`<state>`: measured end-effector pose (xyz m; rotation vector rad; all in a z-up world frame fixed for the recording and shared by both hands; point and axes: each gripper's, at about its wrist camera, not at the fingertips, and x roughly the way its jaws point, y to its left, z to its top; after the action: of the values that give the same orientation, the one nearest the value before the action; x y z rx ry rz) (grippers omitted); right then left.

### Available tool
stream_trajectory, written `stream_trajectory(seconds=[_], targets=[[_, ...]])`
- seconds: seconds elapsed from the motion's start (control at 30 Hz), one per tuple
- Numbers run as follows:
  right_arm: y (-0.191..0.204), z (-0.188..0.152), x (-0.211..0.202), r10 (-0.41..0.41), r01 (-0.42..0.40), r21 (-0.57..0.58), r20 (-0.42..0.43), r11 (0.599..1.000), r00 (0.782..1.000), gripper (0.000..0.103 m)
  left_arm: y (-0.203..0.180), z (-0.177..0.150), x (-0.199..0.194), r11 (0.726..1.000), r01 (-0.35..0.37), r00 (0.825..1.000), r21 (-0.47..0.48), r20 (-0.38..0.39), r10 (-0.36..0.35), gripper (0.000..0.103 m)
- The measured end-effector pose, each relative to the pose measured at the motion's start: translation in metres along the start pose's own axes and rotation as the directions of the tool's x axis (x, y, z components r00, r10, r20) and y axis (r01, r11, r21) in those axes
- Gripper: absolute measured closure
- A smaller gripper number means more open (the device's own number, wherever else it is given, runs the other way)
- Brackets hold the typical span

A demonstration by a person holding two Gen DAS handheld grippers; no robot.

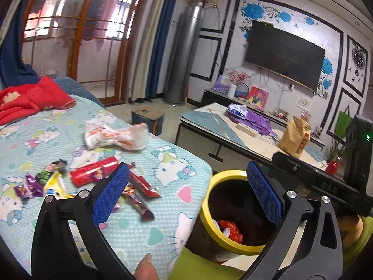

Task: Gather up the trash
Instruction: 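Move both open tools back toward the candy wrappers on the bed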

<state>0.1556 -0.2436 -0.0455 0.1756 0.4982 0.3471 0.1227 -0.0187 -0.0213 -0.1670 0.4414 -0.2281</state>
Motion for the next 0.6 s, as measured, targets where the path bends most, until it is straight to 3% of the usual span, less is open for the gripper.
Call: stream_trajectory(seconds=[0.6], targets=[[0.087, -0.014, 0.021, 0.130, -0.144, -0.165, -0.091, 0.976, 0.987, 0.027, 0.056, 0.010, -0.031, 0.986, -0.128, 0.988, -0.107, 0.073, 0.136, 0.011]])
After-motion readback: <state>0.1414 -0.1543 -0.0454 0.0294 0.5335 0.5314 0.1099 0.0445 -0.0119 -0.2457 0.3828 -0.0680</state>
